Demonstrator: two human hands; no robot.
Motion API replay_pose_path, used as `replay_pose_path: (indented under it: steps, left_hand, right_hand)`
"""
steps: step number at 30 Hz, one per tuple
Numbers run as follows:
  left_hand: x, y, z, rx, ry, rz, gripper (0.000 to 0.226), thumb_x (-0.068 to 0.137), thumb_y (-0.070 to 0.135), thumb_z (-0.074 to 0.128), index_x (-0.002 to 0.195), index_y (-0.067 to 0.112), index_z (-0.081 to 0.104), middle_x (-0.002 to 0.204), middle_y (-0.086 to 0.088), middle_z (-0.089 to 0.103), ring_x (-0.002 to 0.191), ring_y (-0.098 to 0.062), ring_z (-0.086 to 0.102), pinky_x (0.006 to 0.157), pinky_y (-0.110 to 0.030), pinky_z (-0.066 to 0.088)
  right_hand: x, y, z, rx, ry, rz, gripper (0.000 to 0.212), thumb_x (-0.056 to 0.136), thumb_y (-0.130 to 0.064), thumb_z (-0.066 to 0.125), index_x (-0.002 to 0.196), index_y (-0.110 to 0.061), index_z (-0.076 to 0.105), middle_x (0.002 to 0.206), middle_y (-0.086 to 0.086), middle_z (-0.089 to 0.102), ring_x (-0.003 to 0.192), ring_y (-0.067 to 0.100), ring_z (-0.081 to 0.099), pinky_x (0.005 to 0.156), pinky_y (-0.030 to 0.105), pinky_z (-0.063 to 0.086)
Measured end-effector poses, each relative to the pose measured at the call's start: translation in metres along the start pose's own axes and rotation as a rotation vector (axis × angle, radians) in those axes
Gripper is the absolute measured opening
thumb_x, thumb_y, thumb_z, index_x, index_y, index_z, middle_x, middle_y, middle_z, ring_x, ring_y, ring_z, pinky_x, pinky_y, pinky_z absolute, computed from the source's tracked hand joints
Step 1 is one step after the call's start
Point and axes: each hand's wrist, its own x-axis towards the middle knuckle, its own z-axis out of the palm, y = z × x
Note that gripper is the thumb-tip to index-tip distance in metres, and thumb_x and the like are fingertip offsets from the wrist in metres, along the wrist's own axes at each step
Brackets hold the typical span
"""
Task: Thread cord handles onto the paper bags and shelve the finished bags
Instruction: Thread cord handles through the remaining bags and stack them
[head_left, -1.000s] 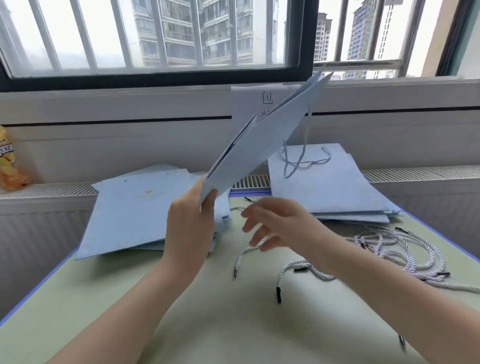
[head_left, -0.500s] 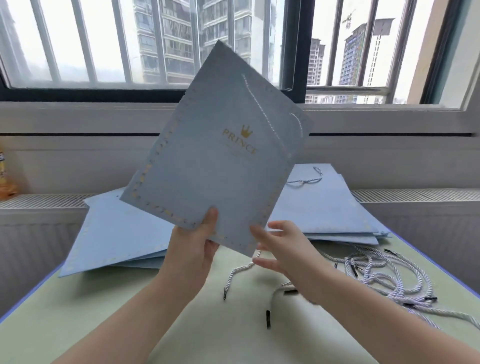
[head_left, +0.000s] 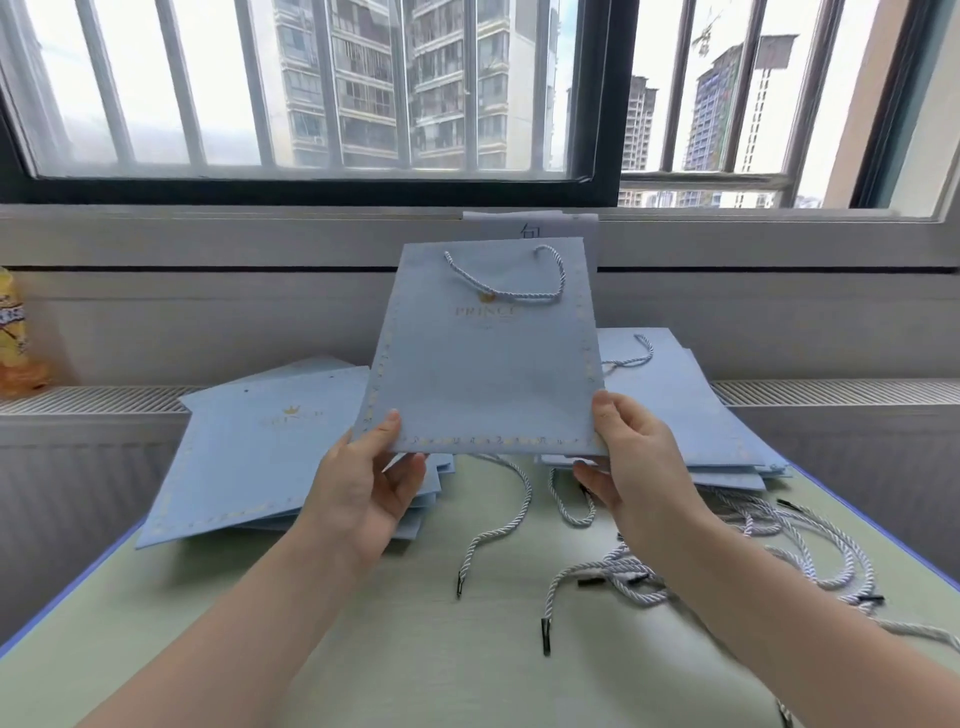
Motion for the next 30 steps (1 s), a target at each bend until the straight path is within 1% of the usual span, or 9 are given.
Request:
replay_pose_path:
  steps: [3, 5, 9, 11, 14, 19, 23, 26, 30]
  left_hand:
    - [0.001, -0.002, 0.001, -0.049, 0.005, -0.069, 0.005, 0.091, 0.005, 0.055, 0.090, 0.008, 0.059, 0.087, -0.007, 0.065, 0.074, -0.018, 0.061, 0.041, -0.015, 0.050]
    - [-0.002, -0.004, 0.003, -0.067, -0.044, -0.092, 0.006, 0.091, 0.003, 0.054, 0.089, 0.006, 0.059, 0.079, -0.006, 0.068, 0.065, -0.016, 0.066, 0.044, -0.016, 0.051]
    - [-0.011, -0.010, 0.011, 0.102, -0.253, -0.060, 0.015, 0.093, 0.008, 0.050, 0.104, 0.004, 0.059, 0.085, -0.008, 0.072, 0.067, -0.014, 0.069, 0.052, -0.018, 0.054]
    - [-0.015, -0.010, 0.014, 0.338, -0.267, 0.031, 0.019, 0.098, 0.019, 0.044, 0.106, 0.009, 0.058, 0.089, -0.006, 0.071, 0.067, -0.011, 0.069, 0.050, -0.018, 0.051]
    - [-0.013, -0.011, 0.014, 0.920, -0.168, 0.397, 0.024, 0.100, 0.034, 0.036, 0.096, 0.021, 0.056, 0.090, 0.003, 0.063, 0.069, -0.005, 0.064, 0.058, -0.020, 0.046]
    - [-0.002, -0.003, -0.004, 1.575, 0.093, 0.750, 0.021, 0.098, 0.025, 0.044, 0.111, 0.016, 0.057, 0.107, 0.000, 0.063, 0.102, -0.020, 0.054, 0.084, -0.036, 0.043]
    - [0.005, 0.000, -0.016, 1.994, 0.196, 0.649, 0.035, 0.098, 0.030, 0.041, 0.132, 0.019, 0.042, 0.122, -0.005, 0.055, 0.117, -0.026, 0.042, 0.091, -0.036, 0.035]
    - [0.009, -0.001, -0.020, 2.097, 0.196, 0.487, 0.042, 0.098, 0.043, 0.038, 0.134, 0.020, 0.037, 0.129, -0.006, 0.051, 0.123, -0.027, 0.039, 0.095, -0.038, 0.033]
    - [0.011, 0.000, -0.022, 2.116, 0.182, 0.455, 0.055, 0.093, 0.056, 0.040, 0.135, 0.021, 0.039, 0.132, -0.005, 0.050, 0.124, -0.027, 0.039, 0.096, -0.038, 0.031]
  right_hand:
    - [-0.003, -0.003, 0.003, 0.150, -0.165, 0.028, 0.021, 0.087, -0.041, 0.055, 0.098, -0.024, 0.060, 0.076, -0.011, 0.069, 0.065, 0.007, 0.064, 0.054, 0.023, 0.049]
    - [-0.007, -0.001, 0.008, 0.132, -0.345, 0.054, 0.029, 0.078, -0.036, 0.062, 0.102, -0.020, 0.059, 0.085, -0.005, 0.070, 0.072, 0.012, 0.066, 0.055, 0.024, 0.052]
    - [-0.012, 0.010, 0.013, 0.082, -0.417, 0.127, 0.016, 0.094, -0.016, 0.053, 0.104, -0.006, 0.061, 0.091, 0.006, 0.070, 0.068, 0.015, 0.067, 0.058, 0.023, 0.054]
    - [-0.007, 0.010, 0.011, 0.168, -0.344, 0.152, 0.016, 0.096, -0.011, 0.049, 0.100, 0.002, 0.058, 0.082, 0.012, 0.069, 0.062, 0.015, 0.066, 0.054, 0.021, 0.054]
    - [0.003, 0.006, 0.007, 0.353, -0.131, 0.156, 0.007, 0.096, -0.004, 0.049, 0.091, 0.002, 0.050, 0.075, 0.016, 0.060, 0.054, 0.015, 0.066, 0.050, 0.020, 0.053]
    - [0.018, 0.000, -0.011, 0.362, 0.056, 0.111, 0.007, 0.098, -0.006, 0.046, 0.095, 0.000, 0.049, 0.081, 0.016, 0.059, 0.048, 0.010, 0.062, 0.044, 0.019, 0.050]
    - [0.025, -0.007, -0.027, 0.254, 0.191, 0.129, 0.015, 0.097, -0.005, 0.044, 0.084, -0.005, 0.053, 0.073, 0.009, 0.061, 0.044, 0.006, 0.058, 0.038, 0.015, 0.044]
    - [0.028, -0.003, -0.033, 0.204, 0.251, 0.188, 0.017, 0.097, -0.004, 0.043, 0.082, -0.004, 0.051, 0.071, 0.008, 0.060, 0.045, 0.008, 0.056, 0.034, 0.014, 0.041]
    - [0.027, 0.002, -0.033, 0.190, 0.347, 0.228, 0.026, 0.099, -0.016, 0.043, 0.076, -0.007, 0.051, 0.067, 0.004, 0.053, 0.043, 0.009, 0.052, 0.033, 0.012, 0.038]
